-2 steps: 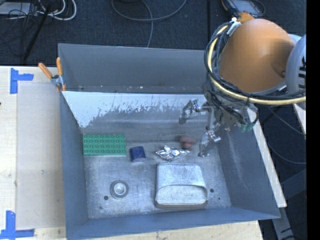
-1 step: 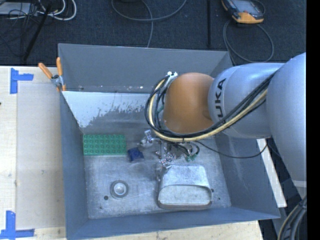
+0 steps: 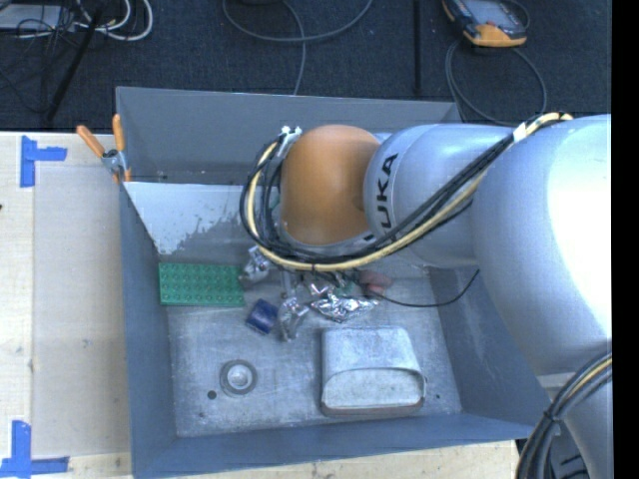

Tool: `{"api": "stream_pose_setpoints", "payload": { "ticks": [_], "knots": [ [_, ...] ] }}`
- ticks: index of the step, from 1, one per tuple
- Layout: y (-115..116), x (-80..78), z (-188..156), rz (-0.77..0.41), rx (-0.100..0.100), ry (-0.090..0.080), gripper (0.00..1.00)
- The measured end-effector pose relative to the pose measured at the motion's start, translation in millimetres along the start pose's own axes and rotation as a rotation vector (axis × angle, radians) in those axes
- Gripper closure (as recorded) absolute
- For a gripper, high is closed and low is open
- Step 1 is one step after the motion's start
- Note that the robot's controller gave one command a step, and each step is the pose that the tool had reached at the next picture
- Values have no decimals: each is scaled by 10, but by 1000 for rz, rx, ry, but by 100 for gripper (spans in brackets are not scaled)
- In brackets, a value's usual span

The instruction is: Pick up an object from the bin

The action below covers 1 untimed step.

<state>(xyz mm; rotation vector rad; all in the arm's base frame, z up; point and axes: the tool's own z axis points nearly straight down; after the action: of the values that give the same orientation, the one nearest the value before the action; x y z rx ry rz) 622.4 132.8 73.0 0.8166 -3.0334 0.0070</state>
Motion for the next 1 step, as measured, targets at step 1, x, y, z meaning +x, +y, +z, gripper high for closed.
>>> {"api": "stream_pose_setpoints", "payload": {
  "ticks": [1],
  "knots": [
    [1, -18, -25, 4, -1, -9, 100]
  ]
}}
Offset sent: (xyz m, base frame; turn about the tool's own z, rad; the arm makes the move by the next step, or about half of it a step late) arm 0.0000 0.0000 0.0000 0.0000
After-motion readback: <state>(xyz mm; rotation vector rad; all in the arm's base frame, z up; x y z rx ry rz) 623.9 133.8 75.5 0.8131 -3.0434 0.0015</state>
